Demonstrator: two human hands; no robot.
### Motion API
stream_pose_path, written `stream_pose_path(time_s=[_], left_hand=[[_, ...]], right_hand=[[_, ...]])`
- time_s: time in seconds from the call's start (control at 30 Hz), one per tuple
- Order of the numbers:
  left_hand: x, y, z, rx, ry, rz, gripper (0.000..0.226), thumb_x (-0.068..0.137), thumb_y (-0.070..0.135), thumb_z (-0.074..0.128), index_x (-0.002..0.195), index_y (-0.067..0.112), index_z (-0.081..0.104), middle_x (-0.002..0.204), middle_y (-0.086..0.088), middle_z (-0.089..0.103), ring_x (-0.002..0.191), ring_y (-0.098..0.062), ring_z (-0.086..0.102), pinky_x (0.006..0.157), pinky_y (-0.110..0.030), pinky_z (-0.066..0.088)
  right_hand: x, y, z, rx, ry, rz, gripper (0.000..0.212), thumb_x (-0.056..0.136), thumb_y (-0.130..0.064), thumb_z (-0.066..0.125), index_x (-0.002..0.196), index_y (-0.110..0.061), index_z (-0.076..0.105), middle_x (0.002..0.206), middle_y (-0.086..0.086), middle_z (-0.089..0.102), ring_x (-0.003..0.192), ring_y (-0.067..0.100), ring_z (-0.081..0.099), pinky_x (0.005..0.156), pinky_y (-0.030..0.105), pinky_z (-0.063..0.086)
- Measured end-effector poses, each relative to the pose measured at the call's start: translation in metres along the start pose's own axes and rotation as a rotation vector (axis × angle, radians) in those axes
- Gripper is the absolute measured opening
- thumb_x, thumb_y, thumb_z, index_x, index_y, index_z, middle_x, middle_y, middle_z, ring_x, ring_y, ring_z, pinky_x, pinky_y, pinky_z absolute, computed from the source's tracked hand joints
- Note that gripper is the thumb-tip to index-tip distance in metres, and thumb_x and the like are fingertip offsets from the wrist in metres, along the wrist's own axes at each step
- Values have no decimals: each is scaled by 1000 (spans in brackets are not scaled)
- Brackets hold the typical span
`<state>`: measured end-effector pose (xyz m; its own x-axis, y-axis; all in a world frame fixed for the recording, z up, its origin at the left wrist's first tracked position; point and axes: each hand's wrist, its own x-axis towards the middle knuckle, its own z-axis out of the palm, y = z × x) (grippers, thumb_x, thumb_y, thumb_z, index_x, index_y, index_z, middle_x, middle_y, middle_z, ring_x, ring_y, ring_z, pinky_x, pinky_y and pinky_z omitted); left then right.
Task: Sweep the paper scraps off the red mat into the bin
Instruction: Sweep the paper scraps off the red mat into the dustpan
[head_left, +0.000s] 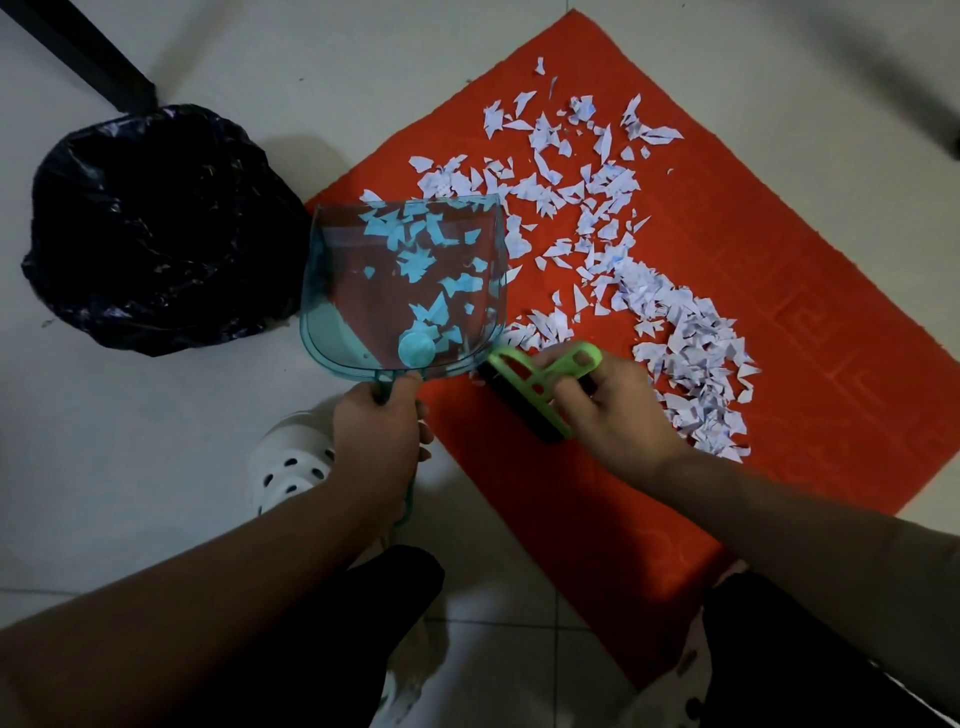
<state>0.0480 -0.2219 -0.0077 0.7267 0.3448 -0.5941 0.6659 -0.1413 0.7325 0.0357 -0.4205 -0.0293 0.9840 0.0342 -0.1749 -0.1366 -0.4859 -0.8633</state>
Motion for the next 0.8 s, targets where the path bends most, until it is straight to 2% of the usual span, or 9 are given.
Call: stream_pose_path(time_s=[0.13,0.2,0.33,0.43,0.5,0.57,0.7,0.73,0.8], left_hand=[[2,2,0,1,12,-1,25,97,25,55,92,1,60,69,-5,57,58,-16,52,51,-31,46],[1,4,-1,-4,14,-2,25,98,24,54,94,1,60,69,-5,56,58,-16,52,51,-31,46],[0,6,-3,-19,14,-13,23,98,24,53,95,2,60,70,-5,56,58,-16,51,51,-30,45],[0,7,-3,-26,20,-17,23,97,24,54,93,3,60,71,-5,57,57,-16,51,50,-30,45],[1,7,-3,-18,25,-12,23,97,25,54,93,3,60,72,-6,57,57,-16,52,50,-29,46],[2,9,-3,-10,30,-9,24,98,26,53,94,4,60,73,-6,57,57,-15,52,50,-29,46],[3,12,-4,-23,47,-19,22,97,25,53,90,5,60,73,-8,56,55,-15,51,48,-29,45],[3,13,-4,-29,50,-24,22,96,24,53,87,6,59,72,-8,56,55,-16,50,48,-29,45],[2,14,-5,-36,52,-32,21,96,24,53,83,8,59,71,-8,55,54,-16,50,48,-29,44]], right_hand=[[1,-6,-2,58,11,-2,29,84,-35,44,96,-24,68,85,-4,68,67,25,64,60,42,53],[-2,-9,5,64,-58,-10,22,88,-28,49,98,-23,68,85,-1,69,67,26,63,60,43,53],[-3,-7,18,16,-174,9,20,95,-15,52,108,-19,67,101,-2,68,83,12,64,73,38,58],[6,-8,12,4,-47,-13,22,94,-14,52,107,-16,68,93,4,69,71,21,63,64,42,54],[14,-9,3,-6,73,8,25,90,-21,49,107,-18,68,88,1,67,72,23,64,64,41,53],[18,-11,-4,4,121,38,27,87,-26,46,103,-22,67,84,-2,65,76,24,65,66,41,54],[14,-18,5,87,36,42,19,91,-20,50,99,-26,66,83,-4,66,74,28,65,66,45,55],[12,-19,9,89,-4,40,19,93,-16,52,100,-23,68,85,-4,67,74,27,65,66,44,56],[10,-16,15,54,-81,27,19,95,-13,53,103,-18,69,84,-10,65,73,15,63,66,32,54]])
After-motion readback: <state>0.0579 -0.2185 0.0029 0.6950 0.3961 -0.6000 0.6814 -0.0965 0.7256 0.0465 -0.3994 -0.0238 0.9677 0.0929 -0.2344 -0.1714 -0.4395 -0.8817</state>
